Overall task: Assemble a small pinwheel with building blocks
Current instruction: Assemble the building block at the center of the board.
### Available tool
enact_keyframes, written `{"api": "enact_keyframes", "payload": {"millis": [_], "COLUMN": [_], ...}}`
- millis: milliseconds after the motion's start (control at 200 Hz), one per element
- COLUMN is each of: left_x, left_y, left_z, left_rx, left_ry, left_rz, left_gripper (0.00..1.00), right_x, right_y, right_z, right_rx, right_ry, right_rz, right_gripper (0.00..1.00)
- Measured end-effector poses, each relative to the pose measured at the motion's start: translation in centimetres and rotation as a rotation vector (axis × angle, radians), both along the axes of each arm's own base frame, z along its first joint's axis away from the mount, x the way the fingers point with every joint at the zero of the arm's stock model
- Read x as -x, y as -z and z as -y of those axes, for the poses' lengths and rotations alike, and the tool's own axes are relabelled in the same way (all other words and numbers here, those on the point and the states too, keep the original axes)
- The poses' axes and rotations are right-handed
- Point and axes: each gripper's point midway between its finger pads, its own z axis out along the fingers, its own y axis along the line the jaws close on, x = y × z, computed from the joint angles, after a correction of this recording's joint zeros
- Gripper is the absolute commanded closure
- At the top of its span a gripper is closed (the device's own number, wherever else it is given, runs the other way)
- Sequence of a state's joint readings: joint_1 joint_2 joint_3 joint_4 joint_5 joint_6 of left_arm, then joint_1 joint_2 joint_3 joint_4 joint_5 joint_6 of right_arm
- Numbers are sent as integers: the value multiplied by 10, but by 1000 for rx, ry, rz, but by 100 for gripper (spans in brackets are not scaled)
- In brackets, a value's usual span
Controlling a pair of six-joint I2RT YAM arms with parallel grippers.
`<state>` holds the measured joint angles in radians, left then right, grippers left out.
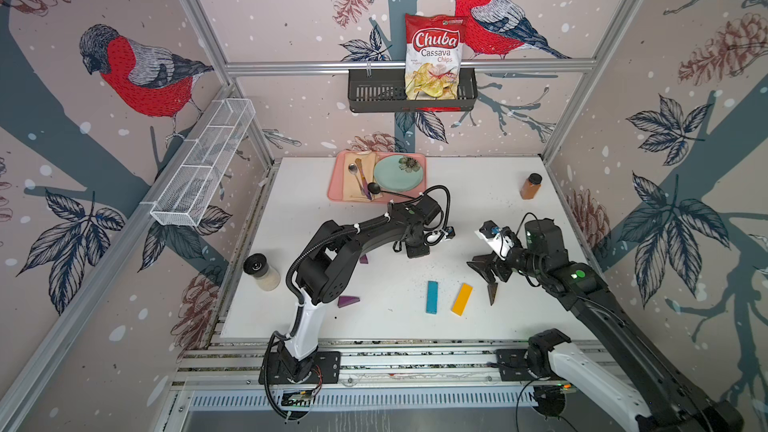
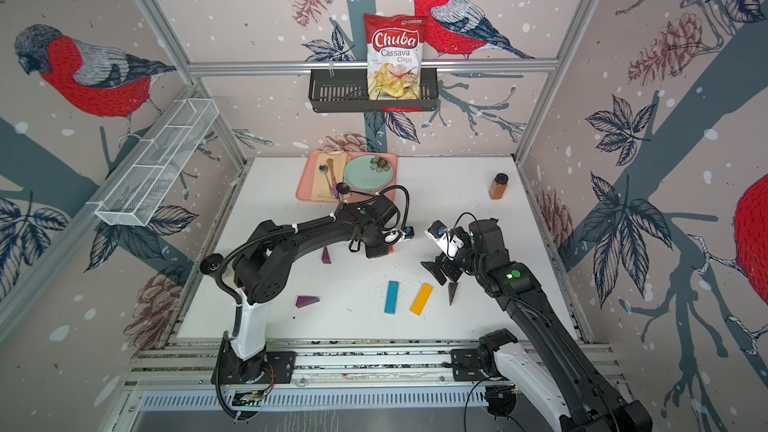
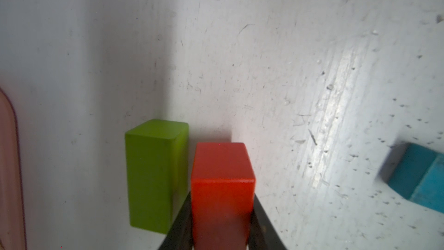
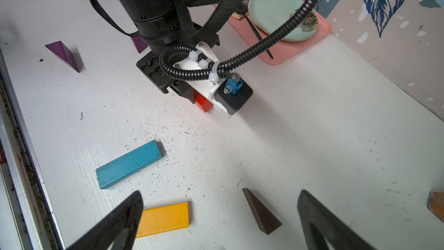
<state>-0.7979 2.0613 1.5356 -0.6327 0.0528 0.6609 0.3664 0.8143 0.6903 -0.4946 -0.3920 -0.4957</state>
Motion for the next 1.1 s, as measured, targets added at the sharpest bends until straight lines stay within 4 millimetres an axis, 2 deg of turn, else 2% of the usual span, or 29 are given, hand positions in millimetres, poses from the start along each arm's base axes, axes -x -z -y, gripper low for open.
{"api": "enact_keyframes", "payload": {"millis": [195, 450, 695, 926, 1026, 1101], "left_x": [1, 1, -4, -9, -3, 7], "left_y": [2, 2, -4, -28, -42, -43], "left_z": [-1, 0, 5, 6, 6, 2], "left_rx": [-3, 1, 17, 42, 52, 51], "left_ry": [1, 1, -4, -31, -34, -37], "left_rz": [-3, 0, 18, 66, 93, 88], "left_gripper": [64, 53, 50, 48, 48, 48], "right_x": [0, 0, -1, -1, -2, -2], "right_y": [2, 2, 3, 7, 6, 7], "right_z": [0, 1, 1, 0, 0, 0], "right_rx": [2, 2, 0, 1, -3, -6], "right_ry": [-1, 3, 1, -1, 0, 3], "right_rz": [-1, -2, -3, -10, -4, -5], "right_gripper": [0, 1, 1, 0, 1, 1]}}
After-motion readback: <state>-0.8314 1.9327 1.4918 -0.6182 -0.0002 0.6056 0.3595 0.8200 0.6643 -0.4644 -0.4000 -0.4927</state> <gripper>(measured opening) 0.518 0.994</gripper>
